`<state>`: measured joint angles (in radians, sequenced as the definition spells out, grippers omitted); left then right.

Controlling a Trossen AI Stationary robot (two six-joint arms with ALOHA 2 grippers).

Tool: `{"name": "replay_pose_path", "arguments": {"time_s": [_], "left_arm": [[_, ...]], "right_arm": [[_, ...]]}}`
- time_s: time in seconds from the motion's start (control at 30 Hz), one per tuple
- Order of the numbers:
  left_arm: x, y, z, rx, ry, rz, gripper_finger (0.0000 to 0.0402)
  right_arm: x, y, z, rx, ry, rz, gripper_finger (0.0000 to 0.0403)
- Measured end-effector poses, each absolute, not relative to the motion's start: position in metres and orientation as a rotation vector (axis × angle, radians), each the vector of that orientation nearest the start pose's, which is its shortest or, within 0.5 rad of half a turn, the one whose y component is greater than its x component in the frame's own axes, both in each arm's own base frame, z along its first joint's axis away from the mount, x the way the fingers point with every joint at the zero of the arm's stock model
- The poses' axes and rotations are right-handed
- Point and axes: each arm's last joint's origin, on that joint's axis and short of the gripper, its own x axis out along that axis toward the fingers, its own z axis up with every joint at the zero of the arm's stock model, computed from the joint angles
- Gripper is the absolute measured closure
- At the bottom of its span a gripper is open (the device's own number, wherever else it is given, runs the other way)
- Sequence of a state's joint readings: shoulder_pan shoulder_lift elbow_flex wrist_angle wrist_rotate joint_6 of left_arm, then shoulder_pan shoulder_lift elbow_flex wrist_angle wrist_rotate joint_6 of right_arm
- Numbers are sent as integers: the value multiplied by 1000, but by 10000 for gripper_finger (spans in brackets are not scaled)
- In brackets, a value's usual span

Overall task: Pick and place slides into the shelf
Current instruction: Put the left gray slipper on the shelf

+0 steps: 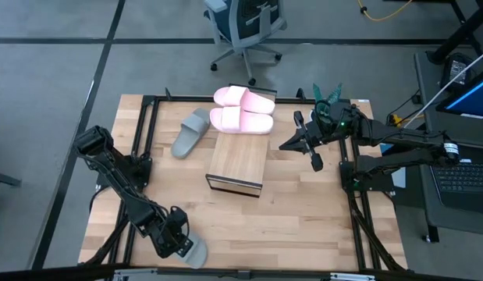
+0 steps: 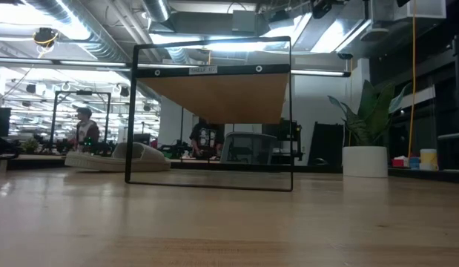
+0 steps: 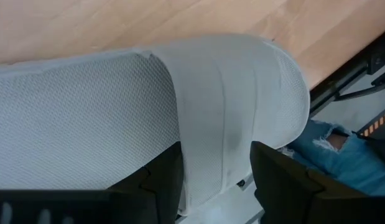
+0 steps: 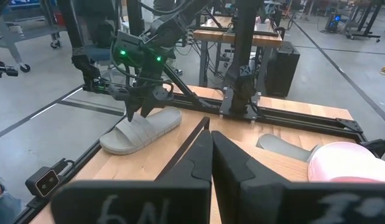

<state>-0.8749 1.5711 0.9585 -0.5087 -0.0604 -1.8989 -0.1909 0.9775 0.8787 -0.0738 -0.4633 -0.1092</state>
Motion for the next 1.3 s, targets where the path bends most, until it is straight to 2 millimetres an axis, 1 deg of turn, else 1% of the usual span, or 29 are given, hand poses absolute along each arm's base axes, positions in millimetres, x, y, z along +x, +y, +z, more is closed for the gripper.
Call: {"name": "replay_pose_path", "arguments": {"time_s": [0.17, 0.27, 0.53, 0.83, 1.1, 1.3], "left_arm": [[193, -228, 190, -1120, 1243, 400, 228], [194, -230, 191, -1123, 1237, 372, 236], [194, -229, 190, -1116, 1241, 383, 287], [193, -229, 190, -1106, 1242, 380, 326], [193, -228, 190, -1102, 1244, 384, 392], [193, -228, 190, -1102, 1244, 384, 397]], "right_arm": [[213, -28, 342, -50, 149, 280, 398], [213, -28, 342, -49, 151, 280, 398], [213, -28, 342, -48, 153, 280, 398], [213, -28, 341, -47, 158, 281, 398], [213, -28, 341, -49, 157, 281, 398], [213, -28, 341, -48, 157, 281, 398]]}}
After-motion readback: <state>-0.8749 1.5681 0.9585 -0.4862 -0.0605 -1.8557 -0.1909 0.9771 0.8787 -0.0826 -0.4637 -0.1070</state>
